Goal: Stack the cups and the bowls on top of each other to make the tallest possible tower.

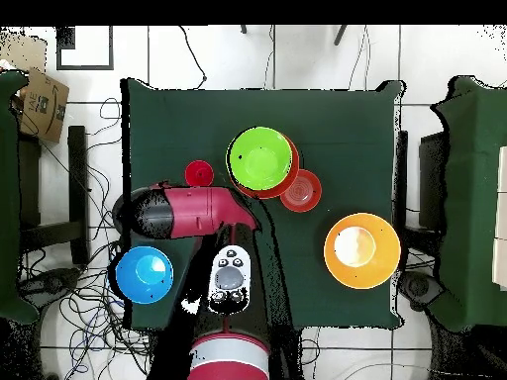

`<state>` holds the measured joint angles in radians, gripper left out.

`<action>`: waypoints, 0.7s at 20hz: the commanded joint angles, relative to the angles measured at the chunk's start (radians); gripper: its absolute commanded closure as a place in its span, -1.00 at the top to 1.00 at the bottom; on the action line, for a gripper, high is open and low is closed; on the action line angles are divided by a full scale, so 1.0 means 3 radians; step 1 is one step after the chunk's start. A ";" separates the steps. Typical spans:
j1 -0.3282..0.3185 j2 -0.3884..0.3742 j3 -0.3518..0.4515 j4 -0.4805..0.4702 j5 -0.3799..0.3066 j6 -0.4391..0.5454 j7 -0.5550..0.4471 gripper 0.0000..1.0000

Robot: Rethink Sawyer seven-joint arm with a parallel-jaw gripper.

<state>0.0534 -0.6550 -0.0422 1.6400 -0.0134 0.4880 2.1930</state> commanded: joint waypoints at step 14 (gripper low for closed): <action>0.0129 0.0153 -0.0087 -0.0203 0.0323 0.0220 0.0488 1.00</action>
<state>0.0905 -0.6455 -0.0931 1.6294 0.0574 0.4880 2.1930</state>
